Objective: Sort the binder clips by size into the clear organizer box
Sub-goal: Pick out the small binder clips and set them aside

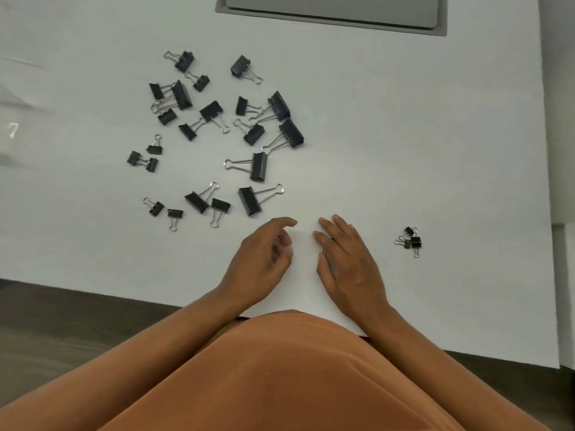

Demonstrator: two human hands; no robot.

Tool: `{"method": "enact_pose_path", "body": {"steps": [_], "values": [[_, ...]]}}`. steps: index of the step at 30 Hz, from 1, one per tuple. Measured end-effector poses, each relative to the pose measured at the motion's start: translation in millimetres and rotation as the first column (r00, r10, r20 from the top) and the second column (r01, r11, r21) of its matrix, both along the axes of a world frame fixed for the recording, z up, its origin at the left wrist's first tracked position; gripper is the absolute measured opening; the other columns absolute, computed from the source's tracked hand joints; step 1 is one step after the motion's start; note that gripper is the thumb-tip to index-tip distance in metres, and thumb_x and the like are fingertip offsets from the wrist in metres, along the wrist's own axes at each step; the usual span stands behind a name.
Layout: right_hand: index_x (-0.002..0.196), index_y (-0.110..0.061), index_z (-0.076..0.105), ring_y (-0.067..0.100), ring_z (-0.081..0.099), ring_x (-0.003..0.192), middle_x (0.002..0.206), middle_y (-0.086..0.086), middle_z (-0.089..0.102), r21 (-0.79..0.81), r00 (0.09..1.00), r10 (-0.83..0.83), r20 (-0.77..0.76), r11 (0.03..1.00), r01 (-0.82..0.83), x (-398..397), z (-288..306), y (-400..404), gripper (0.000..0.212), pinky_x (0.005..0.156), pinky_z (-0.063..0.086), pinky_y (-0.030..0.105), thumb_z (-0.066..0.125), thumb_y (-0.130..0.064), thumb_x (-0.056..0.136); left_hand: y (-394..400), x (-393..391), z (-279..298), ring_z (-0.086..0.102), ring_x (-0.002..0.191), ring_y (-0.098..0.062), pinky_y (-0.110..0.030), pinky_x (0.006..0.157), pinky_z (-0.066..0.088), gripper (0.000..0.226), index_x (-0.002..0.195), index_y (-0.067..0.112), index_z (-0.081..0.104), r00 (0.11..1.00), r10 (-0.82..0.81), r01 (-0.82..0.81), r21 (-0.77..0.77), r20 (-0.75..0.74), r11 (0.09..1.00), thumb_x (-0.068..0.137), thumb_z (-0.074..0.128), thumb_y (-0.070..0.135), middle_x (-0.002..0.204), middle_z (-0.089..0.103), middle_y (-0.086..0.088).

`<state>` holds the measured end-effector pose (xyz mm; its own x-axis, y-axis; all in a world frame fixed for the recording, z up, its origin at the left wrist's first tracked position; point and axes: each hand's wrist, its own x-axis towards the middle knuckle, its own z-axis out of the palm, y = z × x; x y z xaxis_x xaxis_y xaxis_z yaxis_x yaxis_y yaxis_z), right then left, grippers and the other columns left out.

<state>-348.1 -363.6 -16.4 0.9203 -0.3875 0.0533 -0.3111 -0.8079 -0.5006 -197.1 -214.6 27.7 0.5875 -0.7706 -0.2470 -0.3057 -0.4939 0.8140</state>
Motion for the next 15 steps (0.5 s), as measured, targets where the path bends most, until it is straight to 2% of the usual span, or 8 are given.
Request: {"method": "enact_pose_path", "body": {"steps": [3, 6, 12, 15], "values": [[0.142, -0.009, 0.061, 0.018, 0.031, 0.156, 0.160, 0.002, 0.047, 0.040, 1.000, -0.030, -0.002, 0.999, 0.030, 0.7, 1.9, 1.0, 0.043, 0.128, 0.028, 0.043, 0.047, -0.013, 0.101, 9.2, 10.2, 8.0, 0.066, 0.090, -0.013, -0.024, 0.078, 0.055, 0.039, 0.134, 0.028, 0.059, 0.995, -0.076, 0.077, 0.008, -0.063, 0.997, 0.099, 0.064, 0.013, 0.102, 0.067, 0.012], [0.140, -0.010, 0.062, 0.018, 0.031, 0.156, 0.160, 0.000, 0.048, 0.078, 0.999, -0.044, -0.001, 0.996, 0.044, 1.1, 3.6, 1.2, 0.045, 0.124, 0.035, 0.049, 0.040, -0.020, 0.102, 19.1, 20.0, 15.9, 0.067, 0.092, -0.011, -0.026, 0.082, 0.056, 0.031, 0.128, 0.024, 0.065, 0.988, -0.118, 0.118, -0.004, -0.100, 0.993, 0.099, 0.064, 0.014, 0.098, 0.071, 0.010], [0.134, -0.007, 0.066, 0.021, 0.040, 0.151, 0.152, 0.003, 0.056, 0.058, 0.997, -0.075, 0.010, 0.996, 0.074, 4.9, 10.3, 4.2, 0.042, 0.118, 0.042, 0.051, 0.045, -0.024, 0.102, 53.1, 49.4, 20.2, 0.069, 0.093, -0.014, -0.033, 0.084, 0.058, 0.023, 0.120, 0.024, 0.070, 0.978, -0.076, 0.062, -0.077, -0.192, 0.995, 0.098, 0.067, 0.019, 0.095, 0.073, 0.009], [0.135, -0.008, 0.065, 0.020, 0.046, 0.147, 0.147, -0.001, 0.058, 0.091, 0.986, -0.158, 0.045, 0.984, 0.154, 8.6, 18.1, 10.9, 0.042, 0.115, 0.045, 0.047, 0.048, -0.026, 0.101, 74.1, 76.5, 22.8, 0.070, 0.091, -0.013, -0.030, 0.081, 0.058, 0.021, 0.117, 0.022, 0.072, 0.980, -0.092, 0.074, -0.106, -0.176, 0.992, 0.097, 0.069, 0.016, 0.093, 0.073, 0.010]]}}
